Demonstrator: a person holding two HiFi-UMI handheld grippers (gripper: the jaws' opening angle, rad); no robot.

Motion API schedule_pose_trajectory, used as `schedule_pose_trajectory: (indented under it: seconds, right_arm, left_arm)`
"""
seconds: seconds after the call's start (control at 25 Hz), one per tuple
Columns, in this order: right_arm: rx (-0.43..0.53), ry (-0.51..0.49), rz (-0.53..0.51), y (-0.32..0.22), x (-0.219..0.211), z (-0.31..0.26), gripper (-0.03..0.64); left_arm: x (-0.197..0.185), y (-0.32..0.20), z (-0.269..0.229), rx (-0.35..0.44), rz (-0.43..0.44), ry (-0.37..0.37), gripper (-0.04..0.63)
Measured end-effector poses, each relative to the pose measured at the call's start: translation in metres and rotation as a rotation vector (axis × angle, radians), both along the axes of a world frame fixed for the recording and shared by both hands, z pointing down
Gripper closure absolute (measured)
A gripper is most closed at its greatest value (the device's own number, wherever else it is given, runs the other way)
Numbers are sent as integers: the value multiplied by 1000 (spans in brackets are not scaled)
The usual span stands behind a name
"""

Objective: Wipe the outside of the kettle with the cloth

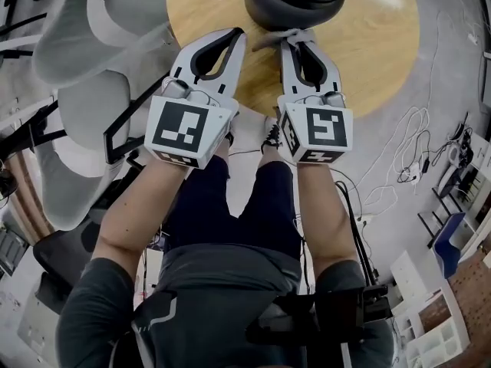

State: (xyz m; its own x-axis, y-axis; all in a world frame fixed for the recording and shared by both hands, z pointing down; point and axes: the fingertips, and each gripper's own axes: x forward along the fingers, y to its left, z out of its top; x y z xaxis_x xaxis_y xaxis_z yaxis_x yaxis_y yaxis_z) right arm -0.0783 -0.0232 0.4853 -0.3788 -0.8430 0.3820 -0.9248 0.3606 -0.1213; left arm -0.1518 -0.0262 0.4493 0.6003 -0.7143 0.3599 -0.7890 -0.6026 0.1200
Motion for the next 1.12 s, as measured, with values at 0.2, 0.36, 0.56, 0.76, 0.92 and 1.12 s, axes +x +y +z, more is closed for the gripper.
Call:
schedule_pose_trajectory:
  seconds: [0.2, 0.36, 0.56, 0.76, 0.92, 1.12]
  right_arm:
    - [-44, -12, 11, -5, -2, 25, 561]
    - [-58, 4, 30, -8, -1, 33, 561]
    - [-66, 38, 41, -6, -6, 31, 561]
    - [100, -4, 101, -1, -21, -51, 561]
    - [185, -12, 140, -9, -29, -109, 561]
    - [225, 0, 158, -29, -38, -131, 561]
  left_arm:
    - [0, 2, 15, -11, 12, -6, 586]
    - [-5, 0, 17, 4, -15, -17, 586]
    - [-18, -4, 13, 11, -49, -11, 586]
    - [-36, -1, -6, 23, -60, -9, 586]
    - [-43, 0, -27, 46, -49, -10, 586]
    - [-48, -7, -45, 77, -50, 34, 586]
